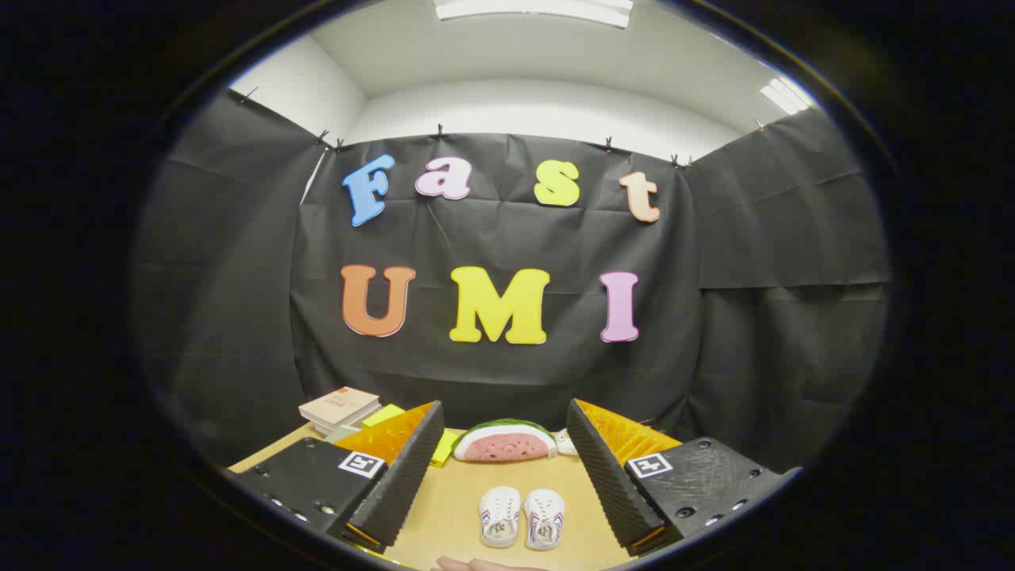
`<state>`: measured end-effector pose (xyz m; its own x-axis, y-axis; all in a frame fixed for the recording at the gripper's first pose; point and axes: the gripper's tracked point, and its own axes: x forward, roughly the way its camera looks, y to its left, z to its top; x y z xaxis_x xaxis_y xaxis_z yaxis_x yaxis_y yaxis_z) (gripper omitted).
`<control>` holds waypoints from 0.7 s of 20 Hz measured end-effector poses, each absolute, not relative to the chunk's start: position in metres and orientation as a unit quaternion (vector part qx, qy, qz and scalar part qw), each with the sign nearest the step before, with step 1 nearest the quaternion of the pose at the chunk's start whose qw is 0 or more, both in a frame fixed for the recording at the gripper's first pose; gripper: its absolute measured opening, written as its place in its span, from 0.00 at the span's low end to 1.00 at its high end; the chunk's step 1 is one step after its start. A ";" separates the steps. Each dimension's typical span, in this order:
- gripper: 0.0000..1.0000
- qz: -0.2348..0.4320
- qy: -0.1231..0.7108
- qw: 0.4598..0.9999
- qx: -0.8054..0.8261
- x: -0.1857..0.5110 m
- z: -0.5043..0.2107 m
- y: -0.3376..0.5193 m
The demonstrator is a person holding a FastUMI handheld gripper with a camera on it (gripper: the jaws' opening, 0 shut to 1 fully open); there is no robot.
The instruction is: Open the storage box then place both shoes into the box .Put the left shoe in first, then the right shoe, with the right side of both shoes facing outward in a uniform manner.
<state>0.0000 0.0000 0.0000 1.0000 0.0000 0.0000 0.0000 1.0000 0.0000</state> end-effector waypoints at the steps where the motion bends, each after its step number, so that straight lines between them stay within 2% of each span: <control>1: 0.95 -0.001 0.001 1.000 0.000 0.001 -0.001 -0.001; 14: 0.95 -0.020 0.017 1.000 0.009 -0.001 -0.016 -0.010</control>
